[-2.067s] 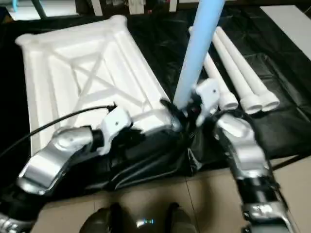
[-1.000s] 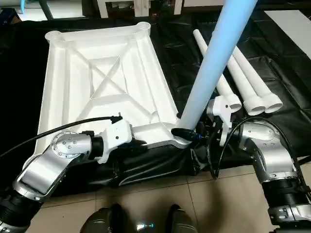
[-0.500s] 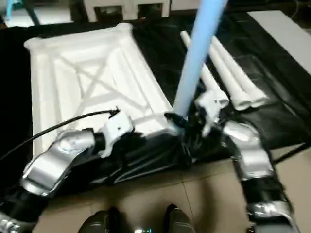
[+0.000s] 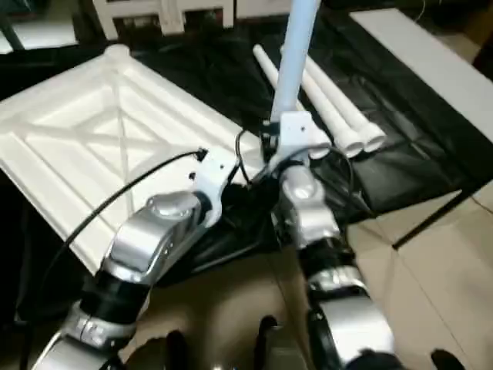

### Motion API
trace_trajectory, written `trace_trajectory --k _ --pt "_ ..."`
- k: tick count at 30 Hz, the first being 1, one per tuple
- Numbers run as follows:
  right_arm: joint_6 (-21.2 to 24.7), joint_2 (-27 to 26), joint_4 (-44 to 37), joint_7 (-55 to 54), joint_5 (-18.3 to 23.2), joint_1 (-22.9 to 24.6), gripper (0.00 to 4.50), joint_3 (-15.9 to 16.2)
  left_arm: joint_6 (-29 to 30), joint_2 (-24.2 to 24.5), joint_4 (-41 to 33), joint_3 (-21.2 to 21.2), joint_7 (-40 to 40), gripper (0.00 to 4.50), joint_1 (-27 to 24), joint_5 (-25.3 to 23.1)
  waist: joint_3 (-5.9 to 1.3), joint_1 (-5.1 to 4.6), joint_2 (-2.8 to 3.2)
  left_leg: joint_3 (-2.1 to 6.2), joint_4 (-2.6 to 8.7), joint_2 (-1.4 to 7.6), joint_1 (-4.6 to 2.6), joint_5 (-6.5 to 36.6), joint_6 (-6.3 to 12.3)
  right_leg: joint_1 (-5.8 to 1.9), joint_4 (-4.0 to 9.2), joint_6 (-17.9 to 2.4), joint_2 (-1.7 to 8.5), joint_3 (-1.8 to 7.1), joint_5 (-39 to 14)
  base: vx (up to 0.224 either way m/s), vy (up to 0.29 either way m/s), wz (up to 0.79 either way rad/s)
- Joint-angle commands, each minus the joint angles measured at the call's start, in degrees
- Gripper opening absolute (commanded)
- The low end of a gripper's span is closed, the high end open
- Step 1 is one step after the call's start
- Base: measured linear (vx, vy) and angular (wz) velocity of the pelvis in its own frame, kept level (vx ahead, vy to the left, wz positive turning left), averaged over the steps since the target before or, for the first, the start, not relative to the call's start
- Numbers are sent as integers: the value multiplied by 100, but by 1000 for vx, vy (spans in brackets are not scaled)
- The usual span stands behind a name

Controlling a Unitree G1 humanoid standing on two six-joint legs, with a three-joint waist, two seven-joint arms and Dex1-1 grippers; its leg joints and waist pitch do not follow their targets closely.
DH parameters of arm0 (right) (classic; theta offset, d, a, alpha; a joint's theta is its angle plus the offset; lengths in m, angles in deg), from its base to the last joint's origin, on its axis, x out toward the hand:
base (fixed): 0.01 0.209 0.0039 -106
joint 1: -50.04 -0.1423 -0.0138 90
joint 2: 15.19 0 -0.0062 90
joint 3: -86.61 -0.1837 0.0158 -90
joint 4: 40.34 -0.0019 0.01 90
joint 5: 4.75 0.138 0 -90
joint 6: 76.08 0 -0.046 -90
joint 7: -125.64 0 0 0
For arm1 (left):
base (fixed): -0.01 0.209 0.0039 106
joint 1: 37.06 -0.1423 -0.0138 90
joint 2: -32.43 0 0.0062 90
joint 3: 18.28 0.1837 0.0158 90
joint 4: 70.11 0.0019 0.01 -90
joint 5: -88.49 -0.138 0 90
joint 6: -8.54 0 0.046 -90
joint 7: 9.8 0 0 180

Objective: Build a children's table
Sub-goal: Rotate leg to tighten

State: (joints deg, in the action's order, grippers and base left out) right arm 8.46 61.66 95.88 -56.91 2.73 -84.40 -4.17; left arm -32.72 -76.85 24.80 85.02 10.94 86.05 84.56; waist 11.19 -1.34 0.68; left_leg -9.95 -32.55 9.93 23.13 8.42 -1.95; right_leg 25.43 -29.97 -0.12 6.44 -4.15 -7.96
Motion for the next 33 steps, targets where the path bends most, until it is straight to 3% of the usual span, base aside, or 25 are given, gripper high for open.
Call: trace_trajectory --k 1,7,9,13,20,22,23,24,26,28,29,30,33 --pt "176 -12 467 -122 -46 117 200 -133 36 -176 -196 97 75 0 129 255 -364 -8 6 141 497 160 -232 3433 38 -216 392 -536 130 4 -2792 0 0 0" --pt "-399 83 559 434 -191 -28 200 71 95 -12 -180 -104 41 0 145 215 -361 13 8 126 504 166 -177 3155 107 -244 335 -686 154 57 -2535 0 0 0" --pt "-604 144 513 524 -269 -32 255 106 113 39 -196 -130 50 0 141 225 -370 24 10 107 503 171 -172 3017 158 -240 311 -798 155 85 -2347 0 0 0" --pt "-860 199 293 646 -288 27 288 94 133 71 -235 -121 51 0 123 222 -401 61 -3 44 476 176 -161 2575 329 -246 264 -1017 156 138 -1924 0 0 0" --pt "-803 405 -1048 1086 -307 690 351 270 -5 374 -355 -32 233 0 21 219 -445 119 -36 21 447 188 -112 1933 533 -281 202 -1042 140 174 -1656 0 0 0" --pt "-530 702 -1987 1547 -105 1214 370 298 -234 748 -525 144 595 0 -143 257 -435 173 -37 7 440 190 -134 1832 614 -270 202 -1005 120 198 -1546 55 -20 6" --pt "-530 702 -1987 1547 -105 1214 370 298 -234 748 -525 144 595 0 -143 257 -435 173 -37 7 440 190 -134 1832 614 -270 202 -1005 120 198 -1546 71 -27 10" --pt "-168 970 -2552 2041 226 1535 390 278 -620 1109 -642 352 1000 0 -302 263 -473 181 -4 0 406 192 -126 1494 691 -285 133 -1180 113 217 -1142 79 -30 10" --pt "240 1238 -2893 2616 569 1730 398 303 -909 1393 -749 501 1352 0 -442 281 -482 214 14 -19 386 197 -161 1308 831 -282 105 -1324 96 225 -869 74 -29 9" --pt "521 1658 -3187 3298 752 1917 398 409 -1092 1660 -845 585 1618 0 -553 284 -507 227 3 -11 360 194 -105 885 992 -360 26 -1525 102 224 -405 62 -24 6" --pt "521 1658 -3187 3298 752 1917 398 409 -1092 1660 -845 585 1618 0 -553 284 -515 236 10 -17 351 208 -121 805 1020 -350 16 -1574 105 230 -340 0 0 0" --pt "693 2063 -3355 3868 862 2056 398 413 -1453 1965 -919 703 1964 0 -656 284 -513 247 34 -20 343 208 -121 719 1059 -351 17 -1640 99 222 -316 0 0 0" --pt "936 2521 -3416 4646 1210 2129 398 223 -1947 2413 -1169 914 2611 0 -834 443 -494 305 10 -23 357 232 -142 850 1037 -355 36 -1669 122 235 -653 0 0 0"
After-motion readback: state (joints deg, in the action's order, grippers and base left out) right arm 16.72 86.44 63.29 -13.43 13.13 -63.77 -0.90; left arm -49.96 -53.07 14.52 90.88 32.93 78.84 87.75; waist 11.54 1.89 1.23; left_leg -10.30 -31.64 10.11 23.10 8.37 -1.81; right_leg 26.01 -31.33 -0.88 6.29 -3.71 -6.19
